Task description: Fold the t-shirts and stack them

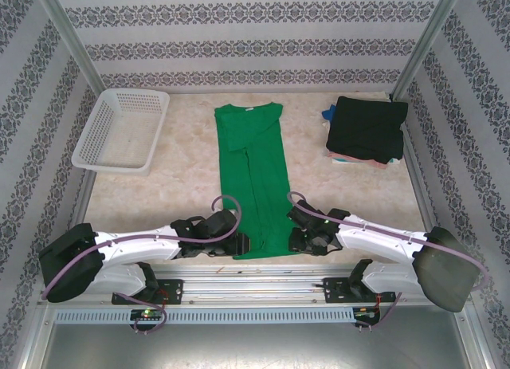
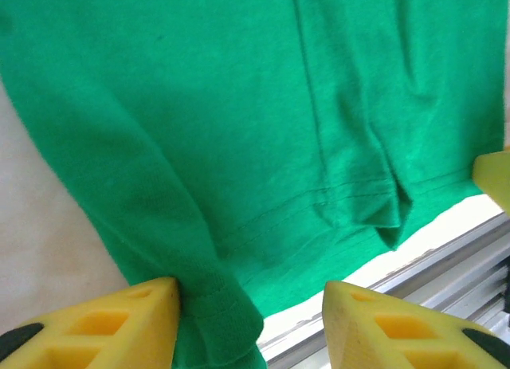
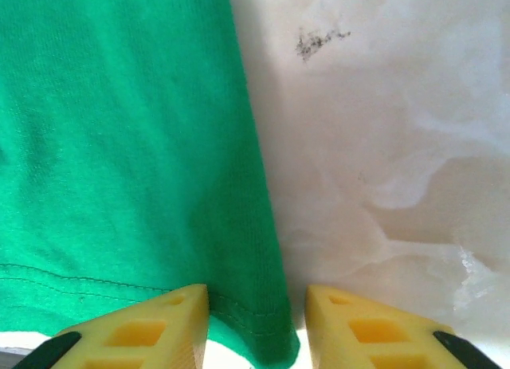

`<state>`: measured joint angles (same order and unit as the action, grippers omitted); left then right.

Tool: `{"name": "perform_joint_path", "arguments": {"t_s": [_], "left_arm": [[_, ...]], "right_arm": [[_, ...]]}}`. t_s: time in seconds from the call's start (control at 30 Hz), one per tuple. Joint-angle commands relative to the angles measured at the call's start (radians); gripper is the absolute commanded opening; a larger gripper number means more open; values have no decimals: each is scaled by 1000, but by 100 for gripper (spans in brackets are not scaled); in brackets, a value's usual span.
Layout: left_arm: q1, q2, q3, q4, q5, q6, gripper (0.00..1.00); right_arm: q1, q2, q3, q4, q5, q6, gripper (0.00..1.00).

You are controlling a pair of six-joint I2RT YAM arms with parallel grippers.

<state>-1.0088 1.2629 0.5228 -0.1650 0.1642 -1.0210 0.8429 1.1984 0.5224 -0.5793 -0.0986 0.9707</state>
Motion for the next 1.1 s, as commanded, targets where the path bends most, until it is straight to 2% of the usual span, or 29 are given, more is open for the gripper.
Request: {"name": "perform_joint_path", "arguments": {"t_s": [0.0, 0.3, 0.4, 0.7, 0.8, 0.9, 1.07], "left_arm": [[-14, -12, -25, -68, 9, -10, 48], [-14, 13, -7, -166, 4, 24, 47], [-14, 10, 3, -185, -5, 30, 42], [-8, 35, 64, -164, 13, 71, 15], [3, 18, 86, -149, 25, 92, 0], [37, -40, 107, -184, 22, 122, 0], [146, -119, 171, -259, 17, 210, 0]], "right_arm": [[12, -5, -10, -23, 37, 2, 40], [18, 18, -21, 23, 14, 7, 33], [18, 16, -21, 29, 14, 7, 29], [19, -28, -23, 33, 36, 13, 12], [19, -31, 7, 12, 38, 1, 6], [17, -47, 68, -40, 64, -16, 0], [-54, -53, 208, -97, 90, -99, 0]]}}
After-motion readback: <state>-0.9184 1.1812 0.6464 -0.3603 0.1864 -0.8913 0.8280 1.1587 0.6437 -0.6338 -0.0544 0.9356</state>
